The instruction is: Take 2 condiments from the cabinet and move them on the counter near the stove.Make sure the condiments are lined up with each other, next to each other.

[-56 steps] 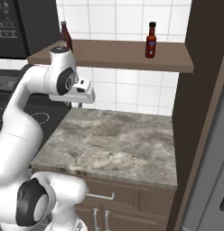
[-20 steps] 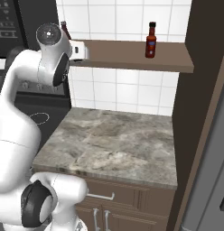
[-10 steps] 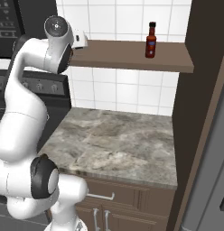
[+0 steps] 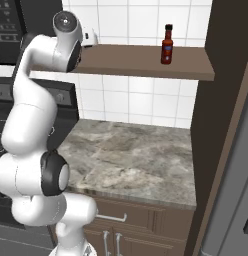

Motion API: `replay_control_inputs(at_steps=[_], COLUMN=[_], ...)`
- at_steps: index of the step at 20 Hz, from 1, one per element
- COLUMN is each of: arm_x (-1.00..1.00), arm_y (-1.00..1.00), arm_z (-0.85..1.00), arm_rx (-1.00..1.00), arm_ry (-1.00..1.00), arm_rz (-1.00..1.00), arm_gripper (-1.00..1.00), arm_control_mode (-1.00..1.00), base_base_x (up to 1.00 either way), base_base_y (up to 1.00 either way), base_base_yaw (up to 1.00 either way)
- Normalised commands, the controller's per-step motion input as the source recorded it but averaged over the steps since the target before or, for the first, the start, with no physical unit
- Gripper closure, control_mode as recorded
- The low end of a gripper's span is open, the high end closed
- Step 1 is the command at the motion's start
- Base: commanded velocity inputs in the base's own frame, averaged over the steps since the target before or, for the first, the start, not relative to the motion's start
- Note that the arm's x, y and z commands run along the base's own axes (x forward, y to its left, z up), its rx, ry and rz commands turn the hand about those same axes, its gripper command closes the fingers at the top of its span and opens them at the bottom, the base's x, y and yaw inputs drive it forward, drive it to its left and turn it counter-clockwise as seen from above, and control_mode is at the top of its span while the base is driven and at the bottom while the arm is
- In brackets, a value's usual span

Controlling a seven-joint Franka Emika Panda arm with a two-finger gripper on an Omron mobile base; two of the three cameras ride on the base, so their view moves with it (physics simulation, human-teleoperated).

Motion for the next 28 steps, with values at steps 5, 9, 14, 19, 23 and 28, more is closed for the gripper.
replay_control_inputs(at_steps=[5, 9, 14, 19, 23, 28], arm_x=[0.26, 0.14, 0.09, 0.09, 0.08, 0.08], arm_y=[0.05, 0.13, 0.06, 0.00, 0.00, 0.00], arm_z=[0.00, 0.00, 0.00, -0.01, -0.01, -0.05], arm_rx=[0.00, 0.00, 0.00, 0.00, 0.00, 0.00], arm_ry=[0.00, 0.03, 0.05, 0.01, 0.00, 0.01], arm_rz=[0.00, 0.01, 0.02, 0.00, 0.00, 0.00], arm_gripper=[-1.00, -1.00, -1.00, -1.00, -1.00, -1.00], arm_control_mode=[-1.00, -1.00, -1.00, -1.00, -1.00, -1.00], base_base_x=[0.00, 0.00, 0.00, 0.00, 0.00, 0.00], base_base_y=[0.00, 0.00, 0.00, 0.00, 0.00, 0.00], base_base_yaw=[0.00, 0.00, 0.00, 0.00, 0.00, 0.00])
